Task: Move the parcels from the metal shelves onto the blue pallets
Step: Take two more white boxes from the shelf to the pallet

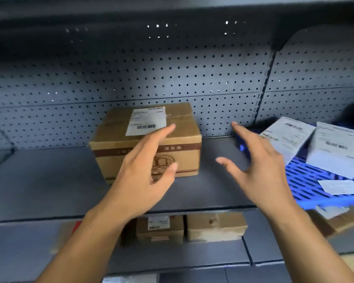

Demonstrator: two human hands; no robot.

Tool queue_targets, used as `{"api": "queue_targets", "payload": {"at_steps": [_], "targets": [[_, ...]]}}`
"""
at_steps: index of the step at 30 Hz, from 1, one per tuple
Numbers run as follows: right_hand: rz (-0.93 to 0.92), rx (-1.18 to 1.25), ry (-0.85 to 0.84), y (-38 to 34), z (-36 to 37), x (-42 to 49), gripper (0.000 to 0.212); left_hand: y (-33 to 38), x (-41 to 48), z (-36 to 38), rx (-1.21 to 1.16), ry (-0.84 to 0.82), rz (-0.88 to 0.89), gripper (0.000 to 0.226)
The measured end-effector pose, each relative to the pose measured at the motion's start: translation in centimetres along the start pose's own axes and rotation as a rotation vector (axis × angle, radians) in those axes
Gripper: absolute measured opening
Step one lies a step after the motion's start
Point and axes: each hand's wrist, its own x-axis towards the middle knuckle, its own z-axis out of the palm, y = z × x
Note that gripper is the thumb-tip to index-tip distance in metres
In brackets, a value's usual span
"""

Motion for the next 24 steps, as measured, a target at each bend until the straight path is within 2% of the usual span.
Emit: {"api": "queue_targets", "payload": {"at_steps": [9,13,18,24], "targets": [[-0.198,0.18,-0.172,-10.9,7.8,-0.2,0.059,-5.5,-7.3,-9.5,0.07,0.052,-0.098,0.054],[-0.257,0.269,-0.272,-16.6,11.1,-0.7,0.061,-7.7,-11.1,-13.9,0.065,0.139,-0.165,0.052],[-0.326,0.302,-0.366,-23.7,15.3,-1.8,0.066,-9.9,-16.3,-20.1,0.169,0.238,-0.186,0.032],[-0.418,0.369,-0.435,-32.7,20.4,-3.9,0.065,-11.8,-24.0,-27.3,0.238,0.366,-0.327,0.031]]}}
